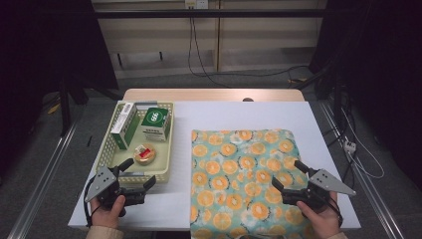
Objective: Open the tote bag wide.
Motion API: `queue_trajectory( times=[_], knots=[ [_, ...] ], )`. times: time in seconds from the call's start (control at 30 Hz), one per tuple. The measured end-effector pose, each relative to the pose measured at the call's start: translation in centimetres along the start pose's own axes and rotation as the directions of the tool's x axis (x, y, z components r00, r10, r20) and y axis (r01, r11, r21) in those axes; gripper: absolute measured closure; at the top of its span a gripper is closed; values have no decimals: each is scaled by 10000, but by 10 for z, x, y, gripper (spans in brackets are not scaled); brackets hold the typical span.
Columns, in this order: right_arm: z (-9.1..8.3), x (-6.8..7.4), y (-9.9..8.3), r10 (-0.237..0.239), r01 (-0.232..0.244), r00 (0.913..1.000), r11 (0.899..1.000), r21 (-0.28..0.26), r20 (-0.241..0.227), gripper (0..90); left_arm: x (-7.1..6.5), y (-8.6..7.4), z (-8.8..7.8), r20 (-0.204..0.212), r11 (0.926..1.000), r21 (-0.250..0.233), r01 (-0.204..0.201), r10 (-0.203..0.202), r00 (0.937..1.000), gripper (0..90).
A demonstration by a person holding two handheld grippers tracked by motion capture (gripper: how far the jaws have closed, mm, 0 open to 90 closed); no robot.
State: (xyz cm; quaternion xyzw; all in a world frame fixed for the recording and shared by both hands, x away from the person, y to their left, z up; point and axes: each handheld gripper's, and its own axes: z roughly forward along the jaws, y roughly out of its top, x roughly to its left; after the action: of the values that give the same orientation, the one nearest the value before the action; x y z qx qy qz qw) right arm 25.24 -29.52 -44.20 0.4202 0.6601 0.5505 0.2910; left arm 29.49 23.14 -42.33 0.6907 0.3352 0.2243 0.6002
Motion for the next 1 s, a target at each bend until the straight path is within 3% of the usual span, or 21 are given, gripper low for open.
queue_trajectory(
  times=[0.23,0.37,0.53,0.77,0.87,0.9,1.0],
  knots=[
    [1,1,4,-260,257,9996,9993,258,89,19,1,0,-2,-69,10000,2,-61,61,10000,28],
    [2,-1,12,-520,491,9979,9961,738,377,21,0,0,-4,-83,10000,-17,-75,74,9999,29],
    [6,-1,22,-812,801,9967,9928,892,85,18,-1,-2,-4,-55,10000,-10,-3,3,10000,29],
    [33,-15,45,-1033,1033,9946,9849,1386,-72,20,-3,-2,-3,53,10000,44,-53,53,10000,29],
    [49,-24,50,-856,838,9963,9825,1664,38,23,-4,-1,-3,87,10000,-45,-6,6,10000,29],
    [61,-34,51,-781,762,9969,9768,2000,13,24,-4,-1,-3,99,10000,-37,-26,27,9999,29],
    [73,-44,51,-635,573,9978,9685,2425,175,46,-4,-2,-3,162,9999,19,-122,121,9998,30]
  ],
)
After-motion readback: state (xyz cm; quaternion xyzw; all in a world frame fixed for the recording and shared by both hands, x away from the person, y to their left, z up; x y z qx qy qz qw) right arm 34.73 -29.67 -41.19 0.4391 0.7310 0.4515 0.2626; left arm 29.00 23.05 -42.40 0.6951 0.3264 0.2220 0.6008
